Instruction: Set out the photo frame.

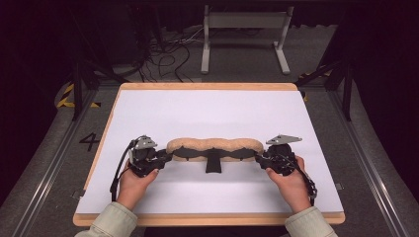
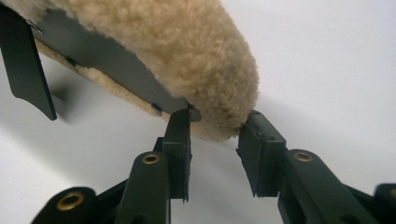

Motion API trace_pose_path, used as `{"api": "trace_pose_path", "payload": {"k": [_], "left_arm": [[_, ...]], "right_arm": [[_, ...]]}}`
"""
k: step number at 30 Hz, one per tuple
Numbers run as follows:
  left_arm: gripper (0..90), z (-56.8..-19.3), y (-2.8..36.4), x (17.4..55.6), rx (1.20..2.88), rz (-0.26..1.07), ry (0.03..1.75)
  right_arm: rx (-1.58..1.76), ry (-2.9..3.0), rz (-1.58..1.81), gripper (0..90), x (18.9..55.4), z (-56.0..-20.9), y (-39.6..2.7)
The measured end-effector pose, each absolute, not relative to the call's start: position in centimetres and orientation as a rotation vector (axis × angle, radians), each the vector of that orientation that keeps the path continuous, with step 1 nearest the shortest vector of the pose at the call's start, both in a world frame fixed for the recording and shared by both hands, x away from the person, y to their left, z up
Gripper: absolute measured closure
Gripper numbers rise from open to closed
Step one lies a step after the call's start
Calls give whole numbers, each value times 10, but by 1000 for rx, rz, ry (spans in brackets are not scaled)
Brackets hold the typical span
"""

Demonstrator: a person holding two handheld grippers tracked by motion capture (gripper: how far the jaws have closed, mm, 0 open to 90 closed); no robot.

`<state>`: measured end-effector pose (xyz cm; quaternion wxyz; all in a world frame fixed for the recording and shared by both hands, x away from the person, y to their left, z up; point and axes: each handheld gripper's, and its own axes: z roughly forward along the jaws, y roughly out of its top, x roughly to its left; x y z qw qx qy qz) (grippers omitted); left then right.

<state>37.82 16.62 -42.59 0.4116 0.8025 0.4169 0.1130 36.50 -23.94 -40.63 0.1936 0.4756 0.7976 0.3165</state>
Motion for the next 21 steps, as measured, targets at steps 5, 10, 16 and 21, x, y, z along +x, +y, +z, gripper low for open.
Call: {"api": "trace_pose_path", "payload": {"k": [5,10,16,21], "left_arm": [[699,-427,168,379,2024,271,1027],[691,-426,169,377,2041,259,1020],[650,-425,166,370,2081,279,1013],[615,-424,169,361,2087,271,1006]], "right_arm": [[1335,2255,931,614,361,-408,-242],[1314,2273,928,600,358,-407,-243],[1280,2304,926,561,351,-407,-243],[1273,2335,939,511,349,-406,-246]]}}
